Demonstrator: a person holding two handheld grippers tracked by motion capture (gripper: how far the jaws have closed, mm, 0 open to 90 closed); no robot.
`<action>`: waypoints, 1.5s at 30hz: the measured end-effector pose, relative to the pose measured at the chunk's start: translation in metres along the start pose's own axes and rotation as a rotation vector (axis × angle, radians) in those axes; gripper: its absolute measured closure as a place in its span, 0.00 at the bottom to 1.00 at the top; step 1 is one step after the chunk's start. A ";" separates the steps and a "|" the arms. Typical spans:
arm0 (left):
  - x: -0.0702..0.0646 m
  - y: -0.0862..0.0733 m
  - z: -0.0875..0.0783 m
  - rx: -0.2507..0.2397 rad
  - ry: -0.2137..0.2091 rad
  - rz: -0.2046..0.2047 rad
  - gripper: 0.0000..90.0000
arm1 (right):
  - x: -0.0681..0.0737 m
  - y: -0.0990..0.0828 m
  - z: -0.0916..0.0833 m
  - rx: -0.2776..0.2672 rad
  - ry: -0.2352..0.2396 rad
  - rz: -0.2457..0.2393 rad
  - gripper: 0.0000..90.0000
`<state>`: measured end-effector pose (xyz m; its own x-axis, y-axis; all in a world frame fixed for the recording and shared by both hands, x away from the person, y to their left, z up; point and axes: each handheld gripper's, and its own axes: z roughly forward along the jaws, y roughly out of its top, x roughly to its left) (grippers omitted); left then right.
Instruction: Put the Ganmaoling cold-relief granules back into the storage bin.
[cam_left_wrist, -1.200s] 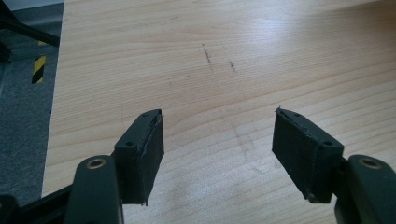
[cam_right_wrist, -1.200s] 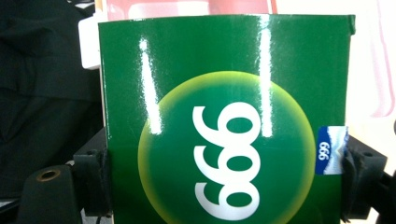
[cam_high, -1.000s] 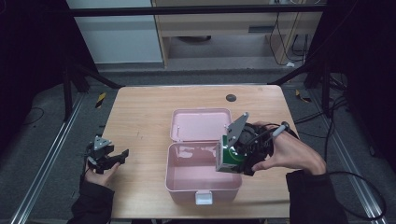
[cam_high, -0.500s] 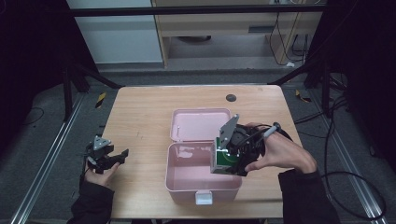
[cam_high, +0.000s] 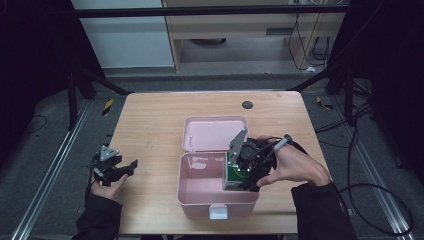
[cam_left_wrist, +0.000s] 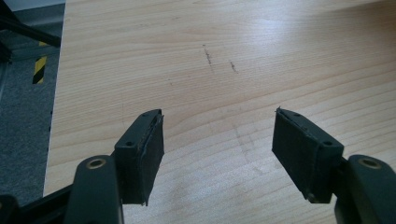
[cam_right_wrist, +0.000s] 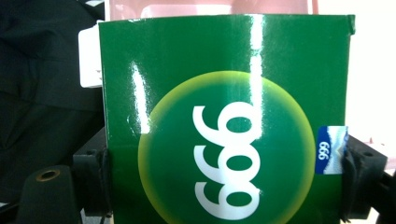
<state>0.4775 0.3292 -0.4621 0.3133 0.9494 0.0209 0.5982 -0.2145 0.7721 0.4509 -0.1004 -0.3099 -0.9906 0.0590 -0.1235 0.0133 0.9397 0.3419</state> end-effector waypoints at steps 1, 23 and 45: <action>0.000 0.000 0.000 0.000 0.000 0.000 0.37 | 0.000 0.000 0.001 0.002 0.001 -0.003 0.18; 0.001 0.000 -0.001 -0.002 0.000 0.000 0.37 | 0.000 0.009 0.030 0.070 0.022 -0.033 0.18; 0.001 0.000 -0.001 -0.001 0.000 0.002 0.37 | -0.003 -0.002 0.057 0.085 0.050 -0.018 0.18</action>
<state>0.4776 0.3303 -0.4617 0.3146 0.9490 0.0224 0.5968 -0.2160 0.7728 0.4613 -0.0833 -0.3638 -0.9964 0.0266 -0.0811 0.0047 0.9658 0.2591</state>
